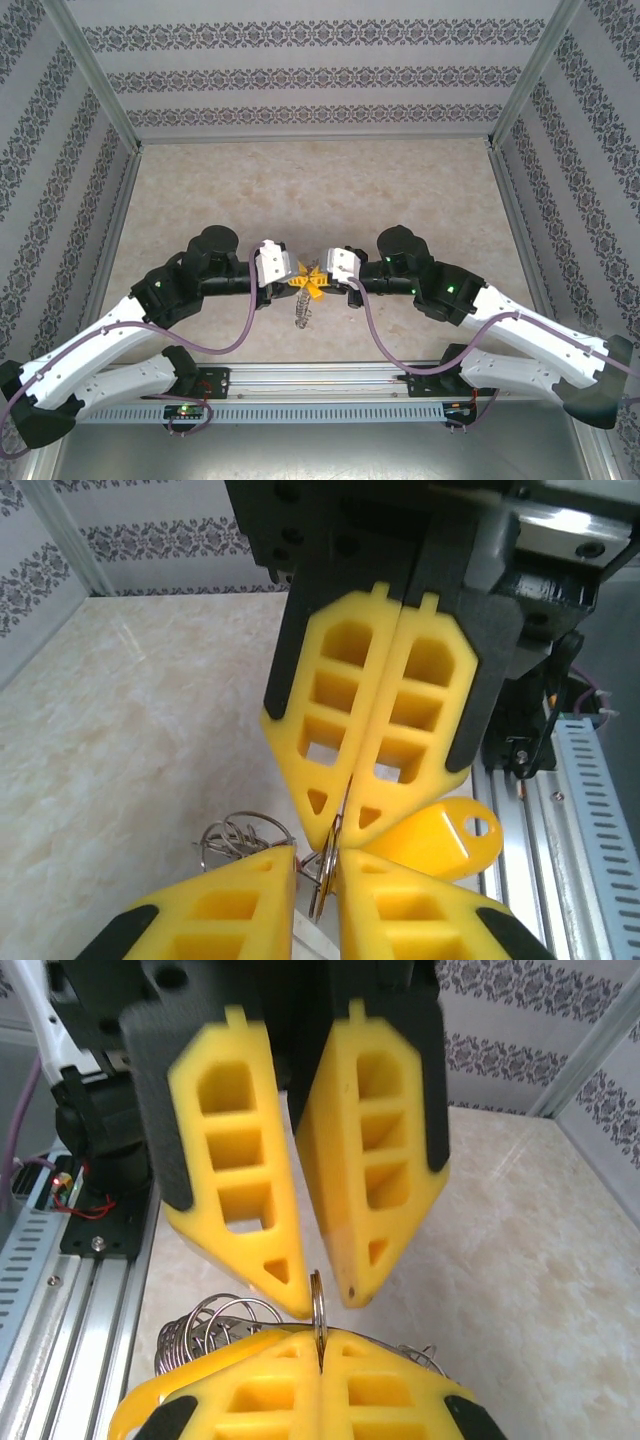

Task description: Put the keys on the keyring

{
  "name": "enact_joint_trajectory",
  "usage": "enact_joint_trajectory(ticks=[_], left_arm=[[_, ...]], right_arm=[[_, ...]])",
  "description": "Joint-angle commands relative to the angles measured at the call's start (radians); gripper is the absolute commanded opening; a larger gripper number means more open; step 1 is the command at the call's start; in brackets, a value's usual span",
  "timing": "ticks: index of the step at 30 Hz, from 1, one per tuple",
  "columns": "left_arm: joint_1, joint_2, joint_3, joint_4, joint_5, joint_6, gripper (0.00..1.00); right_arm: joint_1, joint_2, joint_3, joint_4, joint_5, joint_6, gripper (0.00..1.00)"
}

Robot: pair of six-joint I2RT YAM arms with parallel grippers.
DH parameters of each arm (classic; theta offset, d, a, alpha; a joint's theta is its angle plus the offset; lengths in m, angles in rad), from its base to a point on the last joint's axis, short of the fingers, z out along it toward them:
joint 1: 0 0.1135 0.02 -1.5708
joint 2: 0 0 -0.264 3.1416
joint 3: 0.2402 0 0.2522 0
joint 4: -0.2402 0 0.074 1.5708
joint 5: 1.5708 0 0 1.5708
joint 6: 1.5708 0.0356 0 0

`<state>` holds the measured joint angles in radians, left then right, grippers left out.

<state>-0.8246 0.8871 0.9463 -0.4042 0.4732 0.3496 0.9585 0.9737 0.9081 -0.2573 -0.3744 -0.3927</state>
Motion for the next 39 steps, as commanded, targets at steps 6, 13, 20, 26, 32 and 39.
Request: enact_joint_trajectory(ticks=[6,13,20,26,32,39], left_arm=[[-0.025,0.060,0.087,-0.143,-0.108,0.104,0.16],[-0.027,0.060,0.092,-0.162,-0.093,0.101,0.21],[-0.027,0.036,0.099,-0.187,-0.061,0.070,0.25],[-0.027,0.052,0.089,-0.200,-0.056,0.056,0.26],[-0.027,0.092,0.092,-0.192,-0.067,0.064,0.26],[-0.027,0.109,0.097,-0.175,-0.083,0.078,0.18]], right_arm=[[0.008,0.034,0.059,0.000,0.006,-0.012,0.00],[0.008,0.039,0.061,0.002,0.018,-0.020,0.00],[0.008,0.045,0.060,-0.003,0.038,-0.027,0.00],[0.008,0.051,0.067,-0.003,0.039,-0.028,0.00],[0.012,0.062,0.078,-0.003,0.011,-0.031,0.00],[0.023,0.082,0.083,-0.022,0.010,-0.047,0.00]])
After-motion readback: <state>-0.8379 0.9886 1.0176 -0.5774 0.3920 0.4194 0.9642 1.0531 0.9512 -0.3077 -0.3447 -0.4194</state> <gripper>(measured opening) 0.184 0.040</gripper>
